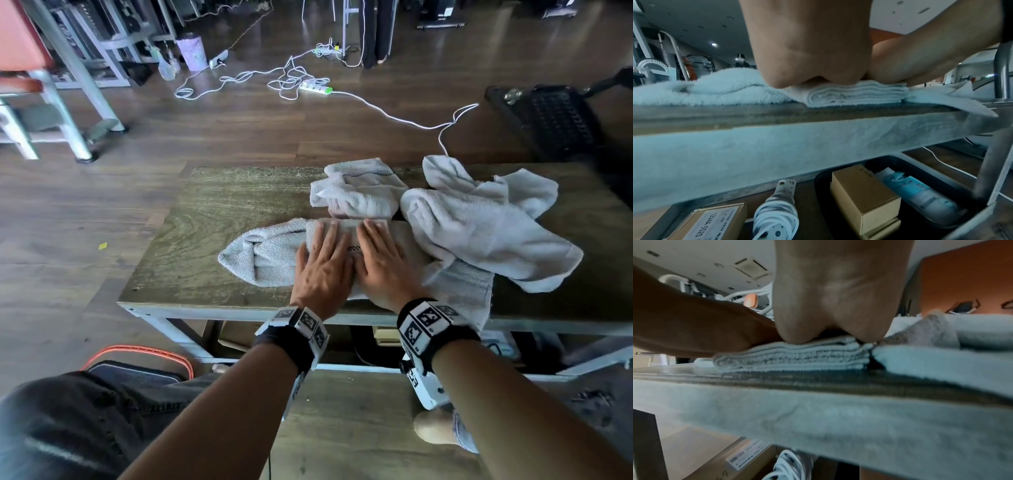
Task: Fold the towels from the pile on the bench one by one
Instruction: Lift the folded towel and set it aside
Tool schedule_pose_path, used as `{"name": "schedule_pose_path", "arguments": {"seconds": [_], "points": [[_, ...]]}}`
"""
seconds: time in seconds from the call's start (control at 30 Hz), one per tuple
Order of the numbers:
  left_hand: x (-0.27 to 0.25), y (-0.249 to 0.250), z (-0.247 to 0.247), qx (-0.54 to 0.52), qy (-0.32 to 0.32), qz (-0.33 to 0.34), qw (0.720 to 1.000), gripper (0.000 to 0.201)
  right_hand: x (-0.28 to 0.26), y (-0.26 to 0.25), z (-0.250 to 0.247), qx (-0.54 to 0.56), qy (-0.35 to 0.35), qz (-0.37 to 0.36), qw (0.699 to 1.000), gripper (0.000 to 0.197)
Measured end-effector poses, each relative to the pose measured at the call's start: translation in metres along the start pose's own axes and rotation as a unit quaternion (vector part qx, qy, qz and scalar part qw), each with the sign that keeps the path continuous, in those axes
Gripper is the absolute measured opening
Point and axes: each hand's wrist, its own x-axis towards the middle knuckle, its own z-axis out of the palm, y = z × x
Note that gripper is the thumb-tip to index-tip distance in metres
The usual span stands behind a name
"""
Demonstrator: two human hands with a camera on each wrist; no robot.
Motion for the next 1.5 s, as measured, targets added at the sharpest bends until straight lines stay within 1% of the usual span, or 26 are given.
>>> {"name": "schedule_pose_path", "arguments": {"seconds": [0.1, 0.2, 0.27, 0.43, 0.57, 0.63, 0.7, 0.83, 0.87, 0.93, 1.0, 1.03, 1.1, 1.17, 1.23, 1.37, 1.4, 1.47, 1.5], "points": [[-0.002, -0.005, 0.006, 0.0, -0.007, 0.007, 1.0, 0.055, -0.005, 0.005, 0.007, -0.025, 0.013, 0.01, 1.0, 0.068], [-0.002, -0.007, 0.005, -0.005, 0.003, 0.015, 1.0, 0.055, -0.005, 0.006, 0.008, -0.022, 0.007, 0.02, 1.0, 0.066], [-0.003, -0.008, 0.006, -0.003, 0.011, 0.018, 1.0, 0.054, -0.005, 0.004, 0.008, -0.021, 0.014, 0.026, 0.999, 0.065], [-0.005, -0.014, 0.005, 0.008, 0.004, 0.028, 1.0, 0.055, -0.008, 0.002, 0.008, -0.021, 0.017, 0.041, 0.999, 0.064], [-0.01, -0.017, -0.001, 0.006, -0.003, 0.023, 1.0, 0.055, -0.01, -0.006, 0.006, -0.025, 0.009, 0.102, 0.994, 0.072], [-0.012, -0.018, -0.003, 0.0, -0.007, 0.025, 1.0, 0.055, -0.01, -0.008, 0.004, -0.028, 0.0, 0.113, 0.993, 0.077], [-0.012, -0.019, -0.005, 0.007, -0.007, 0.03, 1.0, 0.054, -0.009, -0.009, 0.003, -0.028, -0.01, 0.118, 0.993, 0.076], [-0.005, -0.021, -0.017, 0.019, 0.033, 0.034, 0.999, 0.046, -0.008, -0.01, 0.001, -0.008, -0.031, 0.139, 0.99, 0.068], [-0.003, -0.02, -0.02, 0.033, 0.047, 0.025, 0.998, 0.046, -0.007, -0.011, 0.0, -0.001, -0.034, 0.143, 0.989, 0.067], [0.0, -0.016, -0.025, 0.037, 0.076, -0.02, 0.996, 0.051, -0.006, -0.011, -0.001, 0.014, -0.043, 0.15, 0.988, 0.067], [0.002, -0.009, -0.03, -0.012, 0.101, -0.08, 0.992, 0.046, -0.005, -0.011, -0.002, 0.025, -0.057, 0.157, 0.986, 0.067], [0.003, -0.007, -0.032, -0.051, 0.1, -0.114, 0.987, 0.043, -0.004, -0.01, -0.002, 0.026, -0.064, 0.16, 0.985, 0.067], [0.006, -0.004, -0.032, -0.121, 0.055, -0.171, 0.976, 0.041, -0.003, -0.009, -0.003, 0.026, -0.076, 0.163, 0.983, 0.068], [0.013, -0.004, -0.033, -0.171, 0.016, -0.214, 0.962, 0.042, -0.003, -0.011, -0.005, 0.029, -0.089, 0.166, 0.982, 0.069], [0.019, -0.004, -0.036, -0.194, 0.015, -0.242, 0.951, 0.04, -0.002, -0.012, -0.008, 0.035, -0.097, 0.168, 0.98, 0.068], [0.024, 0.005, -0.053, -0.224, -0.013, -0.223, 0.949, 0.022, 0.001, -0.013, -0.019, 0.079, -0.118, 0.178, 0.974, 0.07], [0.023, 0.008, -0.058, -0.239, -0.016, -0.218, 0.946, 0.019, 0.002, -0.015, -0.025, 0.09, -0.113, 0.18, 0.973, 0.07], [0.022, 0.015, -0.069, -0.272, -0.012, -0.191, 0.943, 0.01, 0.006, -0.019, -0.042, 0.099, -0.076, 0.176, 0.976, 0.069], [0.021, 0.019, -0.075, -0.298, -0.009, -0.173, 0.939, 0.009, 0.008, -0.021, -0.051, 0.106, -0.056, 0.175, 0.977, 0.069]]}}
